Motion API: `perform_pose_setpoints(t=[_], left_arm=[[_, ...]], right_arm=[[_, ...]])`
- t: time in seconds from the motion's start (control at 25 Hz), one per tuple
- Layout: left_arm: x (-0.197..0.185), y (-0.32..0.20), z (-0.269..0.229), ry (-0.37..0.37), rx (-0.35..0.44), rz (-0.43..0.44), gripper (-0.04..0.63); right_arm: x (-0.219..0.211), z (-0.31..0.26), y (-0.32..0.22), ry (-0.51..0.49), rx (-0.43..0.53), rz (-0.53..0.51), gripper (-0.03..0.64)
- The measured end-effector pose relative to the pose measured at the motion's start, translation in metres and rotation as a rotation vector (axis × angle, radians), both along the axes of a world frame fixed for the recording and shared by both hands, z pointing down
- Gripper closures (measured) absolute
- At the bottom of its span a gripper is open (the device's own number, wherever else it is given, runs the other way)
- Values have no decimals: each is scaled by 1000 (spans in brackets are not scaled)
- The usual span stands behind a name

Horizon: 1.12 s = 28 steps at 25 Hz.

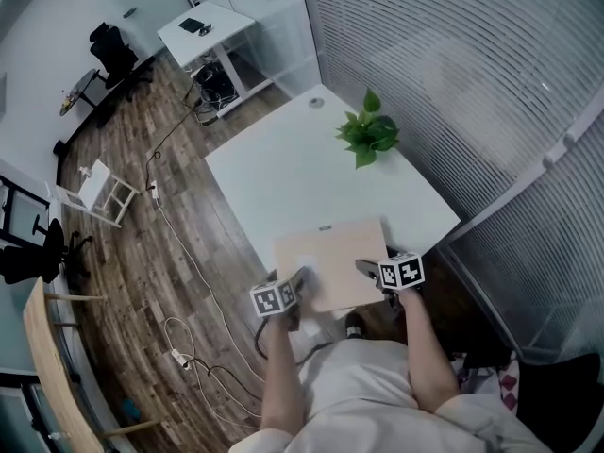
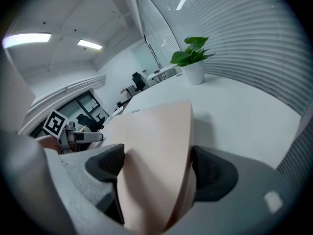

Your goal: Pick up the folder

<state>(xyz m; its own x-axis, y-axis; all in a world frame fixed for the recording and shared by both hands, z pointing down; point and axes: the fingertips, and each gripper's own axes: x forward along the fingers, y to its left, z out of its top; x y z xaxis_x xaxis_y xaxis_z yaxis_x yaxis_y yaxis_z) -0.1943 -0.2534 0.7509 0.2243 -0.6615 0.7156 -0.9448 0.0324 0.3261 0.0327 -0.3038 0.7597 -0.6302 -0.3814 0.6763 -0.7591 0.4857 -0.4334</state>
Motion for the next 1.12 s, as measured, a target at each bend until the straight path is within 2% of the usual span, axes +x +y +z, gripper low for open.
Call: perform_pose_setpoints(t=[0.64, 0.92, 1.12], left_arm=[[4, 21, -2, 3, 21, -4, 193], [4, 23, -5, 37, 23, -20, 192], [3, 22, -6, 32, 25, -33, 192]], right_arm=[[5, -4, 22, -3, 38, 45, 189], [4, -8, 19, -3, 51, 51, 189], [-2, -13, 14, -8, 77, 35, 189]])
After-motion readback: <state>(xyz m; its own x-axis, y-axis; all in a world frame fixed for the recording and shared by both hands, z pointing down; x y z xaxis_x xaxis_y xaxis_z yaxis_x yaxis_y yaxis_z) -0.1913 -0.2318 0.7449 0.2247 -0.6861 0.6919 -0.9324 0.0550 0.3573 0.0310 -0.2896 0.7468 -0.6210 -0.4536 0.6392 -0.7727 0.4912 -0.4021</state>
